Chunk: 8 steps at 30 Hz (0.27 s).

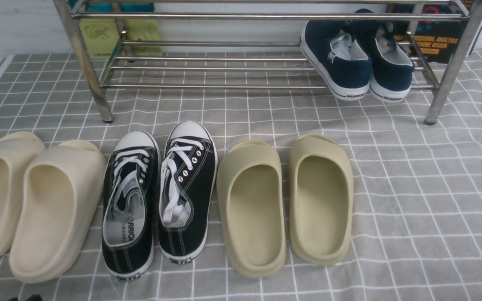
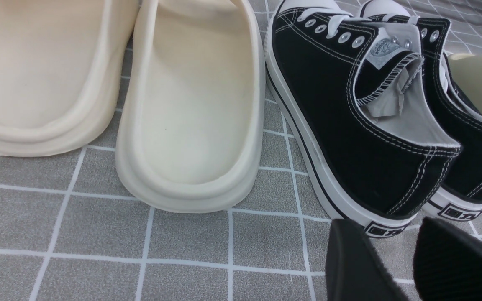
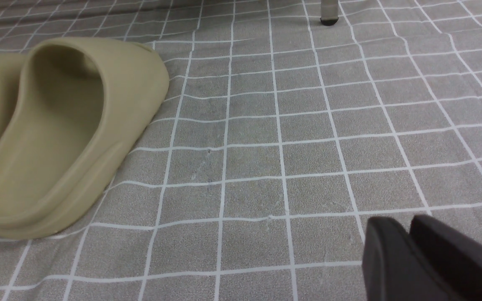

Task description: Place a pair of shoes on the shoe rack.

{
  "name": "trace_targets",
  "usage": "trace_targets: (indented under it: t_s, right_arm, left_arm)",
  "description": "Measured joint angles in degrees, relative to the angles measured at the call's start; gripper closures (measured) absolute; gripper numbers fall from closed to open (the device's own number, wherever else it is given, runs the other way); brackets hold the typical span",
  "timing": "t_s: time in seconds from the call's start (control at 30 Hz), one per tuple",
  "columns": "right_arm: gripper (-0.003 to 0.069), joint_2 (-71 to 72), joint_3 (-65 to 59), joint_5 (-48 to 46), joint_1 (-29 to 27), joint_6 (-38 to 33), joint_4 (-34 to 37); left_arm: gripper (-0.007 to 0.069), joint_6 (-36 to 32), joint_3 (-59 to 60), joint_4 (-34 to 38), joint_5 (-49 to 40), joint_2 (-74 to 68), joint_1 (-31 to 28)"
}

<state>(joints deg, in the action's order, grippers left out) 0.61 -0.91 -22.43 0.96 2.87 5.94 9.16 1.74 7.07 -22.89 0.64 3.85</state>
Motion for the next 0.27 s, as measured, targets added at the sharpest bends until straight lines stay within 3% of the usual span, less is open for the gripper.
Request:
trace_targets:
  t_s: [0.27]
  right_arm:
    - [0.0538, 0.00, 0.00, 0.00, 0.00, 0.00, 0.00]
  left_arm:
    - [0.0386, 0.00, 0.00, 0.00, 0.00, 0.00, 0.00]
